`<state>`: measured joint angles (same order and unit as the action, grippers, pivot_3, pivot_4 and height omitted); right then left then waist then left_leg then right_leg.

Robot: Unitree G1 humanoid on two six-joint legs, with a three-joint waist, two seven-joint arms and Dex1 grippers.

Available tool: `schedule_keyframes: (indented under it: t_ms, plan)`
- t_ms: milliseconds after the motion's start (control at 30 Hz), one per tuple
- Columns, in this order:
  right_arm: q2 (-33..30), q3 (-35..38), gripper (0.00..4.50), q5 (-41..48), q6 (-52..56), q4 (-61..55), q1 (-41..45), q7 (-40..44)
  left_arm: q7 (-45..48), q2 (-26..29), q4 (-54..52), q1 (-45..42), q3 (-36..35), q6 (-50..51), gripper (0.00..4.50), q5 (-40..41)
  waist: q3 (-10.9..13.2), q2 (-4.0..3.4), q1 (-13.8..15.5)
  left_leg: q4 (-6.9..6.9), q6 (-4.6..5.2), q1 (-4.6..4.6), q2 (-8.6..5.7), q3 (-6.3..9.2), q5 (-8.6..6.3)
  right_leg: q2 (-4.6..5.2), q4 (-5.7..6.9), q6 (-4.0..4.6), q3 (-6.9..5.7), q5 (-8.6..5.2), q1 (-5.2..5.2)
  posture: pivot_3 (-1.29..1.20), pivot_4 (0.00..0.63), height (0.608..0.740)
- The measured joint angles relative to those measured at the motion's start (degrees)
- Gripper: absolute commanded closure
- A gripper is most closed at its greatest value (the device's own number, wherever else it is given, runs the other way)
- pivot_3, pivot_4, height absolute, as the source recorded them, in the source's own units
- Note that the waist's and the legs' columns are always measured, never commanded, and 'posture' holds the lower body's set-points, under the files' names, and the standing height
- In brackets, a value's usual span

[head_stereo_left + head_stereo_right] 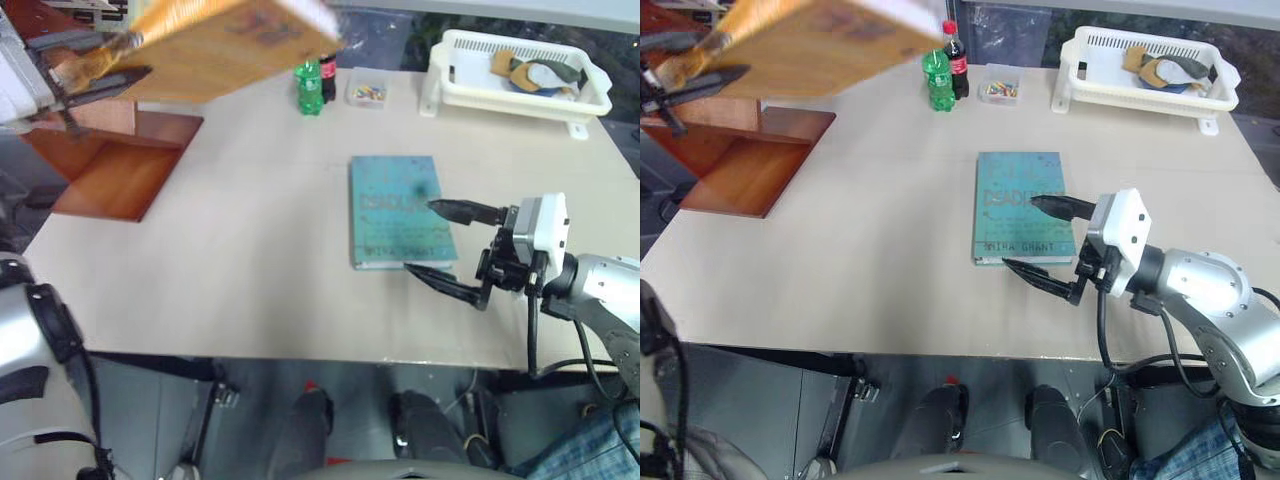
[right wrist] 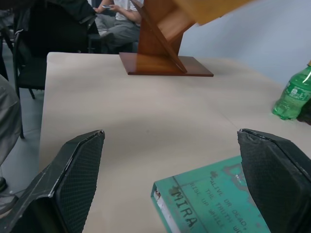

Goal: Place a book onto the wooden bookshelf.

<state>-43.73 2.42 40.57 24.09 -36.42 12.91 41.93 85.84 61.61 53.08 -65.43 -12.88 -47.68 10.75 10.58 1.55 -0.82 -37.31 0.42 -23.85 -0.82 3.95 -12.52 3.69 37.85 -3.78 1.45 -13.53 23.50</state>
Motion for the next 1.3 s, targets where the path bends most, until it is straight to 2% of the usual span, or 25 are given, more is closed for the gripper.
schedule_keyframes:
  t_ms: [167, 300, 433, 567, 933, 1300]
  plan:
    - [1.7, -0.5, 0.00, -1.5, -0.5, 1.5, 1.0, 1.5, -1.0, 6.9, 10.7, -5.8, 5.5, -8.3, 3.56, -8.4, 0.0, 0.08, -0.2, -0.02, 0.00, -0.02, 0.02, 0.00, 0.00, -0.02, 0.04, -0.02, 0.00, -0.01, 0.02, 0.00, 0.150, 0.740]
    - [2.7, -0.9, 0.00, -2.2, -0.6, 1.6, 1.1, 2.3, -12.0, 12.1, 15.7, -9.1, 11.5, -11.4, 3.56, -20.5, 0.1, 0.10, -0.3, -0.01, 0.00, -0.01, 0.04, 0.01, 0.00, -0.03, 0.05, -0.13, -0.02, -0.07, 0.02, 0.00, 0.150, 0.740]
    - [3.5, -1.3, 0.00, -2.6, -0.6, 1.6, 1.2, 2.7, -25.4, 13.5, 18.6, -12.9, 16.2, -9.9, 3.56, -30.5, 0.1, 0.21, 0.1, -0.04, 0.00, -0.02, 0.03, 0.06, 0.00, -0.02, 0.06, -0.23, -0.06, -0.13, 0.00, 0.00, 0.150, 0.740]
    - [3.6, -1.3, 0.00, -3.2, -0.6, 1.6, 1.2, 2.7, -28.8, 12.4, 19.5, -13.6, 17.0, -11.0, 3.56, -31.2, 0.1, 0.27, 0.0, -0.04, 0.00, -0.01, 0.04, 0.01, 0.00, 0.00, 0.07, -0.20, -0.05, -0.11, 0.01, 0.00, 0.150, 0.740]
    - [3.6, -1.3, 0.00, -3.5, -0.5, 1.5, 1.1, 2.5, -43.4, 14.7, 20.8, -13.1, 25.0, -6.2, 3.56, -43.2, 0.2, 0.41, -1.1, -0.03, 0.00, -0.02, 0.05, -0.02, 0.00, -0.01, 0.11, -0.13, -0.04, -0.06, 0.05, 0.00, 0.150, 0.740]
    - [3.7, -1.3, 0.00, -3.6, -0.5, 1.5, 1.1, 2.6, -48.0, 15.8, 20.8, -14.1, 28.2, -3.9, 3.56, -47.8, 0.2, 0.47, -1.4, -0.03, -0.01, -0.02, 0.05, -0.04, 0.00, -0.01, 0.11, -0.14, -0.03, -0.06, 0.06, 0.00, 0.150, 0.740]
